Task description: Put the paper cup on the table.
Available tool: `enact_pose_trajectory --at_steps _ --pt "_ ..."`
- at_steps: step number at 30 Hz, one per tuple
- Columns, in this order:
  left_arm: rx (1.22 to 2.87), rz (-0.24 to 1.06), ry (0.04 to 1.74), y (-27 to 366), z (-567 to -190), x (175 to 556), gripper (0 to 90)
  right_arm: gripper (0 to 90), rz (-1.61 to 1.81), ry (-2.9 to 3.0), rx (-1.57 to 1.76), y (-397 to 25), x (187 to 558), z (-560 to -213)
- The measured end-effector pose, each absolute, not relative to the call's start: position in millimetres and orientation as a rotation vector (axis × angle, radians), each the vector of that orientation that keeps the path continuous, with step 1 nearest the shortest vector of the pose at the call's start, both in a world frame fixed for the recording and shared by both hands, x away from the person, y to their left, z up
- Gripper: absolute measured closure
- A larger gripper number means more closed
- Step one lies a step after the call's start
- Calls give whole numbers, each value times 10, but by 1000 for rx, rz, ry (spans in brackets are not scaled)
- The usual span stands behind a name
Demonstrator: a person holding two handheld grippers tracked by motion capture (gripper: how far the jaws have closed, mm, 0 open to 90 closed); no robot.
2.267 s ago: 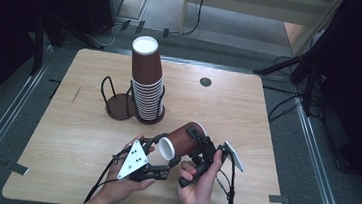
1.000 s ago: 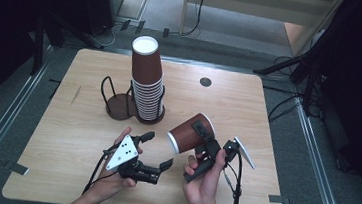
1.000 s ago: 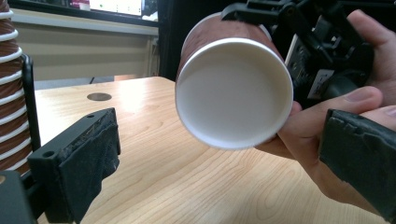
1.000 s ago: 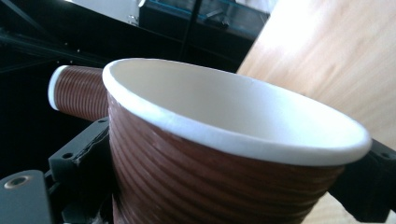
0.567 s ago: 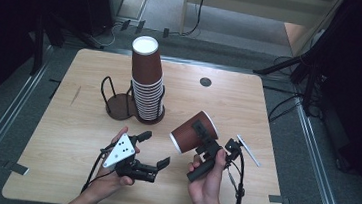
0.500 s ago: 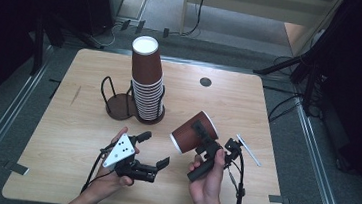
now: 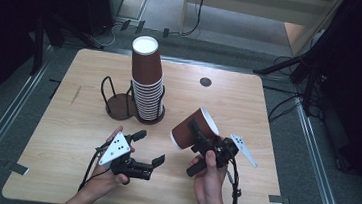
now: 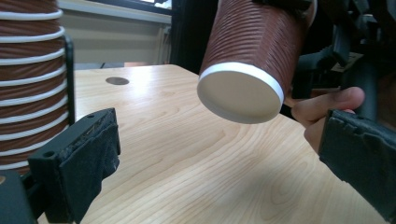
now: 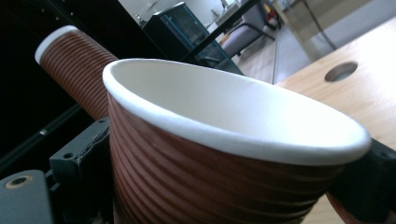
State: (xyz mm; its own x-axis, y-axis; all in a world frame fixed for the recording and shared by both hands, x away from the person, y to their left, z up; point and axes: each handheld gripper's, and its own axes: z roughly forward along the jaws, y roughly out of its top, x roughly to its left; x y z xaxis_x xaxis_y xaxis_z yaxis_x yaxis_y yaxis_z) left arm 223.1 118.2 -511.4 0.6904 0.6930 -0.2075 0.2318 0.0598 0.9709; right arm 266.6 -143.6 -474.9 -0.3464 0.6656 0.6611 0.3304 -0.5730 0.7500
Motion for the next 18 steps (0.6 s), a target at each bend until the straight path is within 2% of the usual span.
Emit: enact_pose_trajectory --at_steps 8,18 --pt "1517 439 832 1330 -5122 2241 0 79 1849 1349 1487 -1364 2661 -4752" --pt "1492 496 928 1739 -5192 2205 0 78 1679 1392 1362 -1331 2694 -4742"
